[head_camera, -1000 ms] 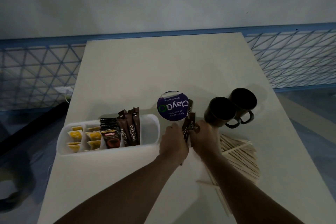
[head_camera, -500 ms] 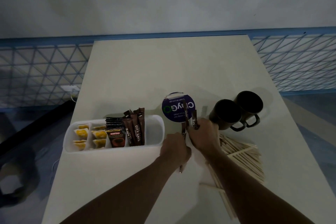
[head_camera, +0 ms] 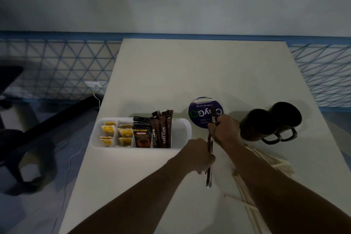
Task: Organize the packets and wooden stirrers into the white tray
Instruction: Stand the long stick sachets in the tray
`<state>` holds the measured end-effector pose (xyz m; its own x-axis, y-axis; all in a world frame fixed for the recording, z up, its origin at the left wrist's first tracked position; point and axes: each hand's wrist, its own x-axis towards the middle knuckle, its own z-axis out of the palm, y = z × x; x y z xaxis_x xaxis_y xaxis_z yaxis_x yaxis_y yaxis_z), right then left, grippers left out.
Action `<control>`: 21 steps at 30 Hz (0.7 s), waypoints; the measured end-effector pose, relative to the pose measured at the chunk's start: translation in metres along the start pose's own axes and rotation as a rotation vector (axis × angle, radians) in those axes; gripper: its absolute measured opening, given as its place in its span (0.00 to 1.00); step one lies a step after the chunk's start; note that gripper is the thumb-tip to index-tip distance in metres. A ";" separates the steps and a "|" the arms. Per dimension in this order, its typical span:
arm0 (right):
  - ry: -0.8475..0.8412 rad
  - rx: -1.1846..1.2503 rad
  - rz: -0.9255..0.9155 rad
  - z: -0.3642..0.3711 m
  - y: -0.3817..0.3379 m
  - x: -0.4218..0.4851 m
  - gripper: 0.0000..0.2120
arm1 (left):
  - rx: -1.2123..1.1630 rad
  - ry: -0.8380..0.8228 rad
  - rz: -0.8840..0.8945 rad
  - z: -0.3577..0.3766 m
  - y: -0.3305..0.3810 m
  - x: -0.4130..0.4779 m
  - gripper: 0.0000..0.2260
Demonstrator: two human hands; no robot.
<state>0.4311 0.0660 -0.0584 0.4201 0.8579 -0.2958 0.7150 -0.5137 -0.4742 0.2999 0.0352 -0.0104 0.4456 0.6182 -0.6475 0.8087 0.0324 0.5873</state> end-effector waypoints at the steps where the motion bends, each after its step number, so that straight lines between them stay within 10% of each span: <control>1: -0.001 -0.012 0.006 0.002 0.000 0.001 0.08 | -0.005 0.000 0.001 -0.003 -0.001 -0.002 0.09; 21: 0.002 0.133 -0.070 -0.028 -0.034 -0.016 0.10 | -0.269 0.186 0.135 -0.071 -0.004 -0.042 0.06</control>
<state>0.4153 0.0702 -0.0143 0.3730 0.8915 -0.2571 0.6623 -0.4499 -0.5992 0.2508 0.0648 0.0485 0.4439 0.7628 -0.4701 0.6061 0.1308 0.7845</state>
